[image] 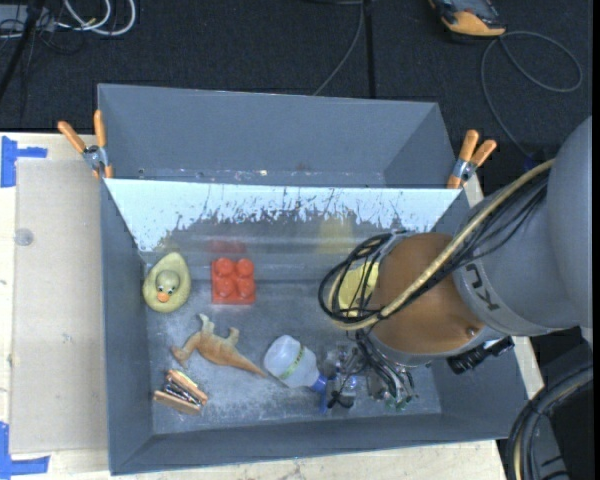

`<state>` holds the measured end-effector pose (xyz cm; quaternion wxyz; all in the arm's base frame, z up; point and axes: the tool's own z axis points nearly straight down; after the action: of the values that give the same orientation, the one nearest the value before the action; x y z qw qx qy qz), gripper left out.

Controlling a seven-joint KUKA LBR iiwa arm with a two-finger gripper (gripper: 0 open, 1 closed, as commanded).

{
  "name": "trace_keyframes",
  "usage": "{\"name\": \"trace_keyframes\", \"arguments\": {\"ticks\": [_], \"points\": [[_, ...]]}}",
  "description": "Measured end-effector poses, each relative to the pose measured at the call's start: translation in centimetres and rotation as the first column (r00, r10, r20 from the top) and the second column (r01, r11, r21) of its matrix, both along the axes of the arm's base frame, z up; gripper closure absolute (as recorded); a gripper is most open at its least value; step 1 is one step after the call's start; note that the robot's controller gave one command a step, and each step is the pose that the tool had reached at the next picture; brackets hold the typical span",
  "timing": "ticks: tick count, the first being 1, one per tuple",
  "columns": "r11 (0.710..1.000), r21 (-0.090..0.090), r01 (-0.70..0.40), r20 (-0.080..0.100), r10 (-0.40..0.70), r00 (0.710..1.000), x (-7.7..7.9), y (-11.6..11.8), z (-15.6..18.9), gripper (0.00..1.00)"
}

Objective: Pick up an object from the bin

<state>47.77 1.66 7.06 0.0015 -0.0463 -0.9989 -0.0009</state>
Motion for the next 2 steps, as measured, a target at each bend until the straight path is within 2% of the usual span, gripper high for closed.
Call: {"name": "trace_keyframes", "arguments": {"ticks": [1,2], "points": [[1.000,0.000,0.000,0.000,0.000,1.000,-0.02,0.01,0.17,1.00],[1.000,0.000,-0.001,-0.007,0.001,1.000,-0.22,0.02,1.08,1.00]]}}
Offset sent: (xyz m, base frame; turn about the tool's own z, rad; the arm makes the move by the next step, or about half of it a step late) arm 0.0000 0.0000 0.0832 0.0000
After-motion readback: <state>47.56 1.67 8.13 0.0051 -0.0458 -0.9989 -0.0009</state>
